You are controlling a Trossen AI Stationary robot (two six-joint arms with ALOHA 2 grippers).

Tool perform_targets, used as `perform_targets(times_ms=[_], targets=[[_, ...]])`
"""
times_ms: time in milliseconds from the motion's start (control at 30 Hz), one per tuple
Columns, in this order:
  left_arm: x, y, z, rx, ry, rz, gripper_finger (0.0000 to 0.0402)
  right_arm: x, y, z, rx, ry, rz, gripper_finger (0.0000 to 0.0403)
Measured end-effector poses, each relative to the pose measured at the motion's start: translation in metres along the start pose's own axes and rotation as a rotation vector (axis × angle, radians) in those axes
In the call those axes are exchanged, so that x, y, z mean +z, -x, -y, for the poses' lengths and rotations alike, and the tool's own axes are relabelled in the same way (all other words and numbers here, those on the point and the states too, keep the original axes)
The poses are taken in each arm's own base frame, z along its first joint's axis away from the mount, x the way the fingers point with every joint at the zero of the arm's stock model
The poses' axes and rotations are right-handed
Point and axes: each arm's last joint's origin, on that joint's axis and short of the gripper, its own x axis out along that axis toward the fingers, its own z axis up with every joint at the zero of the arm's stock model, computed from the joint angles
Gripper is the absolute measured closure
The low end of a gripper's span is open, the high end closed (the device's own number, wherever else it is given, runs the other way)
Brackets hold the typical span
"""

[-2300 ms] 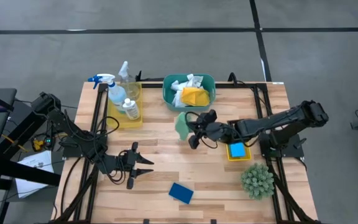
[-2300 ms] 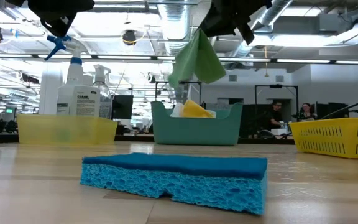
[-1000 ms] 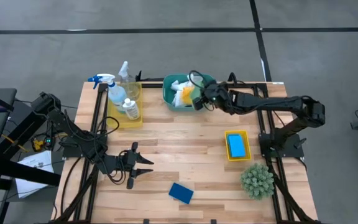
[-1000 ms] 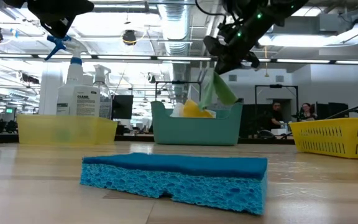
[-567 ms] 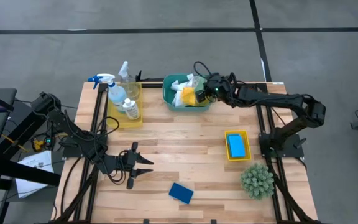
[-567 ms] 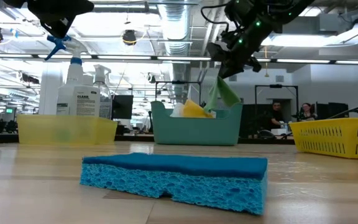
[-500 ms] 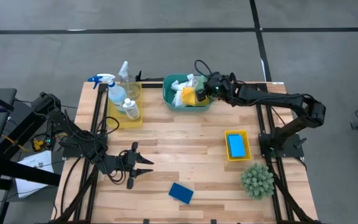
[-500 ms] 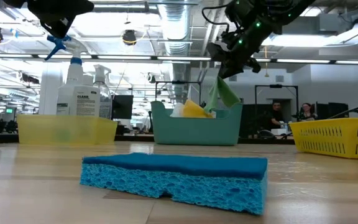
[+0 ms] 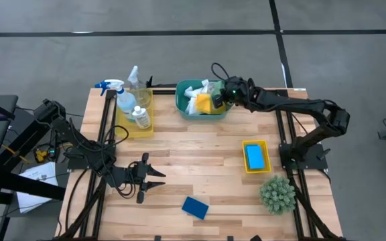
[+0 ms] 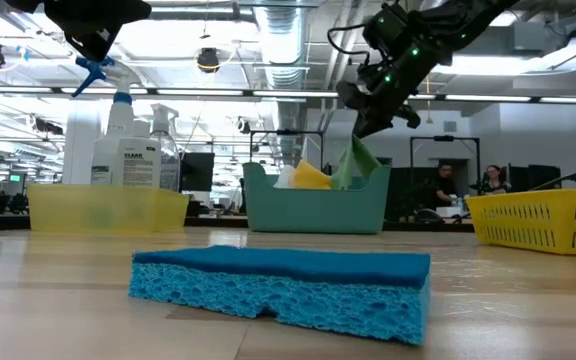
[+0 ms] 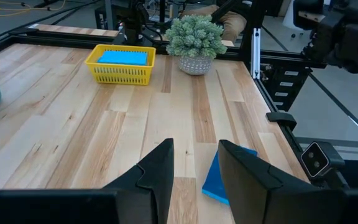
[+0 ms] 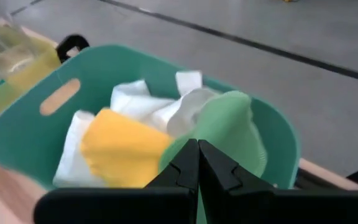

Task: Pick & Place Kitchen Items
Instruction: Put the green cleaning cloth into the green bin

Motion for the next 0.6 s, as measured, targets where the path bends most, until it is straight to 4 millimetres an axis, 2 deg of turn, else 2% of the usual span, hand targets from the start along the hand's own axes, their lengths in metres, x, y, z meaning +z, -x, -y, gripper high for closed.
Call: perform_targets(times_ms=[200, 533, 600], targets=[[0.0, 0.0, 0.0, 0.0, 0.0, 0.0, 0.0279, -0.015, -0.005, 0.005, -0.004, -0.003, -0.045, 0.0403], [0.001, 0.0, 0.0, -0.002, 0.006, 0.007, 0.0279, -0.015, -0.006, 0.007, -0.006, -0.027, -0.033, 0.0403], [0.001, 0.0, 0.0, -0.002, 0.006, 0.007, 0.0279, -0.016, -0.012, 0.007, -0.01, -0.031, -0.034, 0.0403]])
